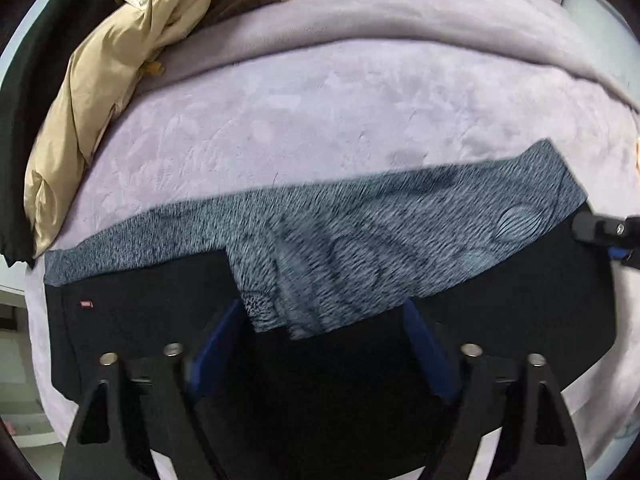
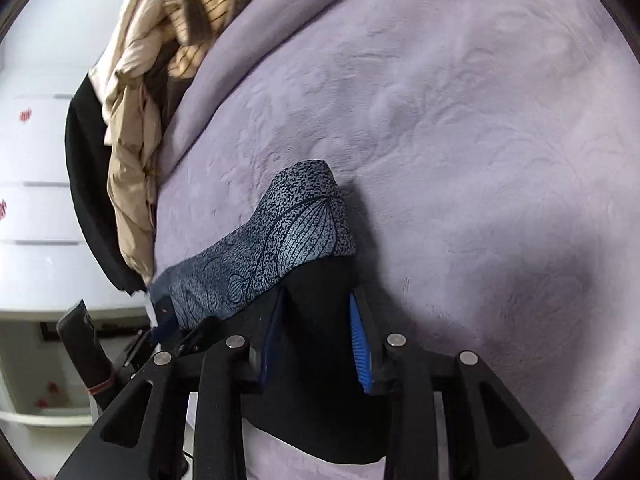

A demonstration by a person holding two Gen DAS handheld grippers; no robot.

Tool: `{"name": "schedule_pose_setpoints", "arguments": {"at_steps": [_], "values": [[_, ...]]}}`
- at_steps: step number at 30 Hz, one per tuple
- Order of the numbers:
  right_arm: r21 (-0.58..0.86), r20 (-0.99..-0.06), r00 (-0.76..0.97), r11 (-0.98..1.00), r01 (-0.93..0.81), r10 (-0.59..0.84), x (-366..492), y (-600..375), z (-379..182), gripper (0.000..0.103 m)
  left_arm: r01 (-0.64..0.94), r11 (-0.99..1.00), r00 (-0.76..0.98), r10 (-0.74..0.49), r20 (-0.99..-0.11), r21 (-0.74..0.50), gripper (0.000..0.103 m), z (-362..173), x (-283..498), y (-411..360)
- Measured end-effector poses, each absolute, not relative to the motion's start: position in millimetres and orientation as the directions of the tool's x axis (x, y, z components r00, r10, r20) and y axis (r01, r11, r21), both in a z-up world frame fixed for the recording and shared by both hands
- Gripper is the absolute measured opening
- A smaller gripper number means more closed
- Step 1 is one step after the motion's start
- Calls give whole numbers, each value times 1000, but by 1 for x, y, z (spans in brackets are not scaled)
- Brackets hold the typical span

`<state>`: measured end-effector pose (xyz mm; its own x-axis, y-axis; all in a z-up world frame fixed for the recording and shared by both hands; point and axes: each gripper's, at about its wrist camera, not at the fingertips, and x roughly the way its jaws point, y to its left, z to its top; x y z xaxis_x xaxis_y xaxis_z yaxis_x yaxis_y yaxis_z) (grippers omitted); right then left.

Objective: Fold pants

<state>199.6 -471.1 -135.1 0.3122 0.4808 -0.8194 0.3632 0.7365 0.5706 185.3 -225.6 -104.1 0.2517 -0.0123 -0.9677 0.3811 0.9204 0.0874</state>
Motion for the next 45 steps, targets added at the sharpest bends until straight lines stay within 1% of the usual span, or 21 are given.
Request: {"name": "schedule_pose_setpoints", "arguments": {"at_steps": [1, 2, 3, 5, 8, 11, 13, 14, 20, 22, 23, 24, 25, 26, 27, 28, 30, 32, 34, 39, 45], "values": [[488, -871, 269, 791, 370, 412, 202, -468, -140, 34, 366, 929, 221, -38, -974, 47, 88, -109, 187, -219], [434, -899, 240, 817, 379, 366, 203, -466, -145, 45, 345, 938, 201, -50, -978, 23, 90, -112, 188, -214], [405, -912, 237, 825, 394, 334, 202, -464, -146, 54, 329, 944, 190, -53, -980, 13, 90, -112, 189, -211], [392, -916, 261, 821, 415, 305, 195, -461, -140, 55, 329, 944, 192, -38, -981, 28, 90, -106, 186, -209], [348, -931, 251, 858, 378, 266, 183, -447, -126, 57, 356, 932, 209, -14, -978, 63, 90, -99, 176, -205], [283, -950, 229, 896, 342, 212, 169, -430, -110, 63, 351, 934, 199, -3, -980, 69, 90, -92, 165, -192], [281, -951, 226, 900, 333, 213, 160, -422, -103, 66, 331, 942, 187, -1, -982, 62, 90, -88, 158, -180], [275, -952, 223, 902, 333, 208, 154, -417, -99, 69, 323, 945, 183, -5, -983, 55, 90, -86, 156, -175], [278, -951, 224, 901, 334, 211, 137, -388, -79, 73, 298, 954, 188, -24, -982, 33, 90, -69, 134, -143], [286, -949, 226, 900, 330, 219, 133, -379, -73, 78, 294, 955, 184, -31, -982, 25, 90, -65, 129, -134], [285, -949, 229, 902, 325, 217, 131, -373, -70, 79, 291, 956, 179, -32, -983, 22, 100, -65, 128, -128], [280, -950, 230, 905, 320, 212, 133, -367, -67, 79, 286, 958, 180, -29, -983, 25, 103, -64, 125, -124], [273, -951, 230, 909, 314, 206, 134, -361, -65, 80, 284, 958, 178, -28, -984, 24, 103, -62, 127, -123], [265, -953, 231, 914, 307, 198, 134, -355, -62, 83, 282, 959, 176, -30, -984, 21, 103, -61, 130, -122], [259, -953, 232, 917, 302, 193, 133, -350, -60, 88, 279, 960, 174, -34, -984, 16, 103, -60, 129, -118], [253, -954, 234, 922, 295, 187, 134, -345, -58, 90, 274, 962, 172, -35, -985, 14, 103, -59, 127, -114], [212, -961, 233, 937, 276, 149, 134, -334, -52, 103, 267, 964, 170, -35, -985, 12, 103, -53, 120, -106], [159, -967, 235, 953, 257, 97, 133, -324, -46, 103, 258, 966, 171, -36, -985, 10, 103, -51, 119, -99], [134, -970, 230, 959, 250, 75, 134, -316, -42, 103, 250, 968, 171, -37, -985, 7, 103, -48, 119, -93], [156, -974, 199, 956, 250, 107, 135, -300, -39, 103, 239, 971, 180, -41, -983, 3, 103, -40, 117, -77], [149, -977, 189, 956, 252, 102, 132, -283, -33, 103, 233, 972, 180, -49, -982, -6, 103, -35, 114, -62]]}}
